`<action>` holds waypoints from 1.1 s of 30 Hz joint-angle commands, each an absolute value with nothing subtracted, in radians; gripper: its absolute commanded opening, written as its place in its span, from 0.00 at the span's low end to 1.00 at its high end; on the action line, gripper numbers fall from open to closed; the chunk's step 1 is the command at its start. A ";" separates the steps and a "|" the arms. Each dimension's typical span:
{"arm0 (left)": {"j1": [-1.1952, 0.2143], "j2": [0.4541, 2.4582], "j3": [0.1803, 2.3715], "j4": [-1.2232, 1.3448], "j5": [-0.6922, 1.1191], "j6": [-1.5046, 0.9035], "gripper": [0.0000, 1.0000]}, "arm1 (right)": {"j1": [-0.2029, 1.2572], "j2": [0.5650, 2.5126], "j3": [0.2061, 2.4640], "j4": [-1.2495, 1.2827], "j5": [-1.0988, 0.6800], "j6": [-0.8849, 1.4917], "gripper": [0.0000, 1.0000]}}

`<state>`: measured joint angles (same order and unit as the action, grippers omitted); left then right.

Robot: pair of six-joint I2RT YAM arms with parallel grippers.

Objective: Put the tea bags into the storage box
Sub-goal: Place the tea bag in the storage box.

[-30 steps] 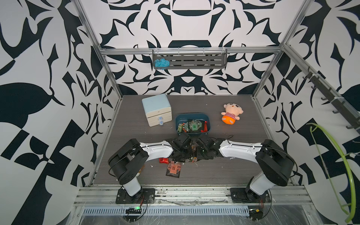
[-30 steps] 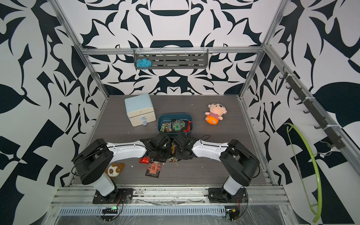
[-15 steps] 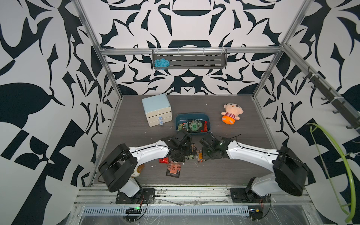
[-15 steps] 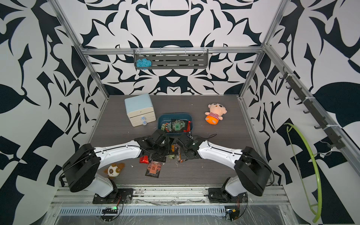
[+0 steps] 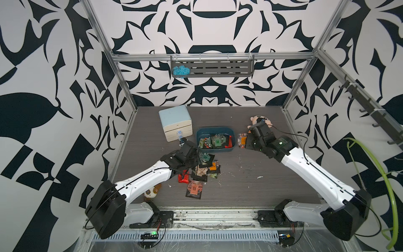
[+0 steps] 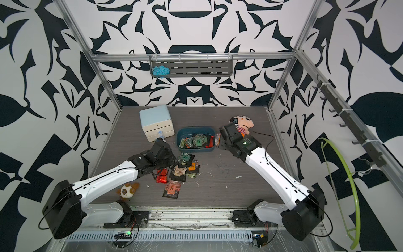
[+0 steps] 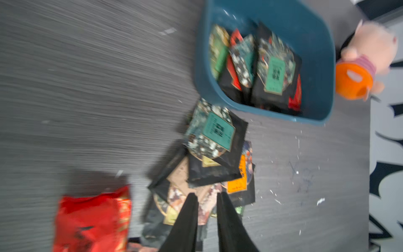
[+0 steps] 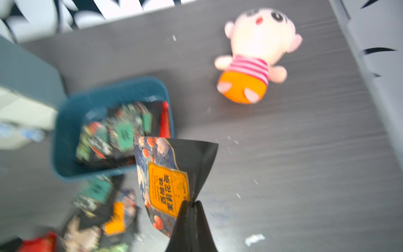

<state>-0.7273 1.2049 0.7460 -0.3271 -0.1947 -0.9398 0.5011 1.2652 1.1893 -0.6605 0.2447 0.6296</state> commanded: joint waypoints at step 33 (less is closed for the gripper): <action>-0.614 1.001 0.598 -0.370 -0.264 -1.006 0.29 | 0.471 1.897 1.624 -0.646 0.008 0.637 0.30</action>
<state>-0.6163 1.0054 0.5800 -0.3363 -0.2466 -1.0172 0.4709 2.0033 1.5837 -0.5983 -0.0395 0.6640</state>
